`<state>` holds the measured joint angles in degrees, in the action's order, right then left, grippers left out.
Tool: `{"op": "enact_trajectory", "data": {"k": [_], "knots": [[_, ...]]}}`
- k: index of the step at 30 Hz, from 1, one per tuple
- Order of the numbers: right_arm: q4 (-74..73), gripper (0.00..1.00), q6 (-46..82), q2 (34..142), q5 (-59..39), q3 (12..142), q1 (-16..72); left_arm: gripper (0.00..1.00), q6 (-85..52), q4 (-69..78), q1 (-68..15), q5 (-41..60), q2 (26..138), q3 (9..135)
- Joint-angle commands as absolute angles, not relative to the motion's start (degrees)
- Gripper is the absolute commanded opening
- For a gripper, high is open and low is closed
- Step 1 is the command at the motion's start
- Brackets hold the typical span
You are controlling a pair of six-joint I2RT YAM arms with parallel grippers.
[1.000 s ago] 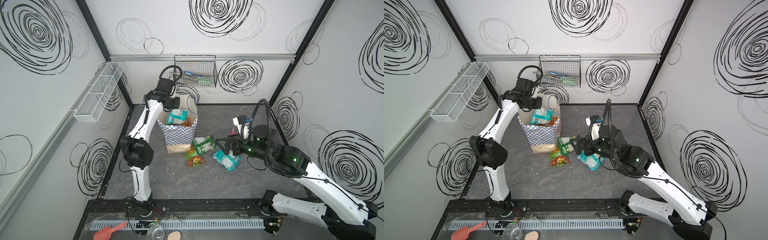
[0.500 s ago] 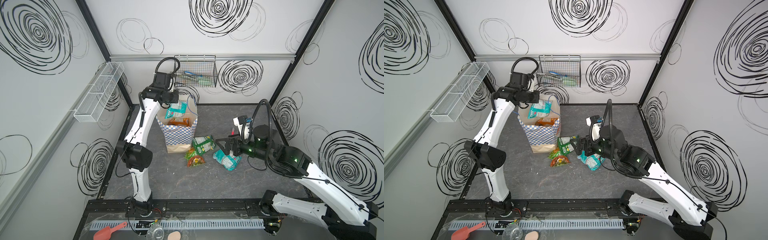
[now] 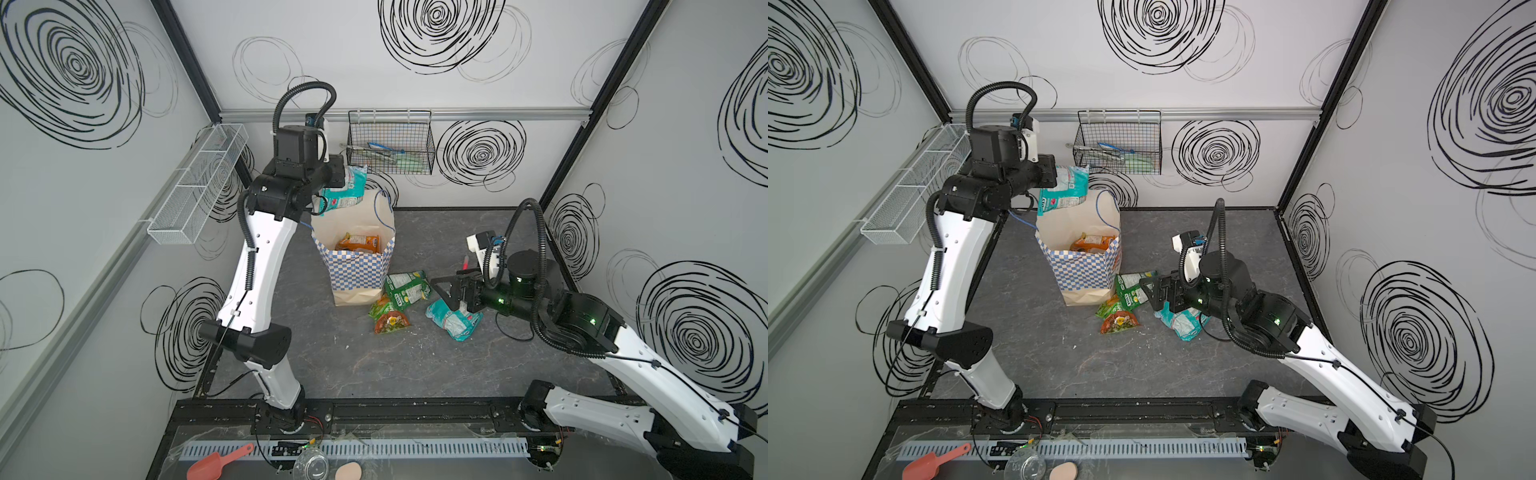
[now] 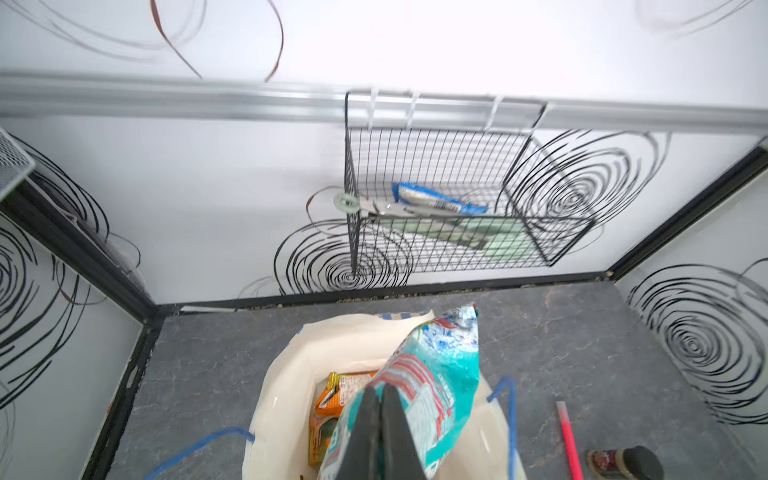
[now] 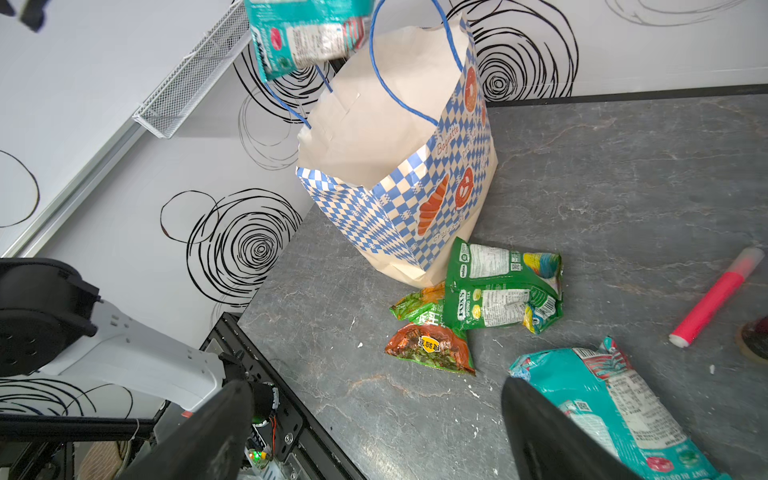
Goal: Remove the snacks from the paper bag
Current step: 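Lift the teal packet up out of the bag with the left gripper, then swing the teal packet over the table beside the other packets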
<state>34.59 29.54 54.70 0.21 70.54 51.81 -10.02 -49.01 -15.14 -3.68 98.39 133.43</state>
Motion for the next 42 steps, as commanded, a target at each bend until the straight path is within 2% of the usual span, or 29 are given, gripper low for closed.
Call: {"op": "enact_trajectory", "data": {"k": [1, 6, 10, 16, 23, 35, 42], "knots": [[32.43, 0.97, 30.1, 53.66, 0.09, 70.87, 52.29, 0.0, -12.24, -39.04, -17.7, -4.05, 92.63, 135.03], [32.09, 0.97, 30.48, 52.67, 0.17, 69.76, 52.38, 0.0, -9.58, -34.8, -27.23, -12.17, 87.78, 132.43], [31.95, 0.97, 30.71, 51.51, 0.42, 68.76, 52.37, 0.0, -9.41, -30.0, -33.84, -13.38, 85.29, 127.98], [32.8, 0.97, 31.48, 48.65, 1.13, 65.57, 52.36, 0.0, -7.89, -26.61, -45.65, -18.35, 86.71, 124.74], [38.43, 0.97, 33.32, 41.29, 5.66, 60.47, 52.33, 0.0, -8.74, -24.96, -54.14, -20.89, 87.54, 116.24], [45.12, 0.97, 35.83, 32.62, 11.18, 54.99, 52.26, 0.0, -18.61, -15.21, -57.23, -13.81, 80.5, 80.67], [44.74, 0.97, 36.56, 33.18, 10.76, 53.79, 52.22, 0.0, -21.76, -8.65, -55.96, -8.22, 82.41, 69.16]]}}
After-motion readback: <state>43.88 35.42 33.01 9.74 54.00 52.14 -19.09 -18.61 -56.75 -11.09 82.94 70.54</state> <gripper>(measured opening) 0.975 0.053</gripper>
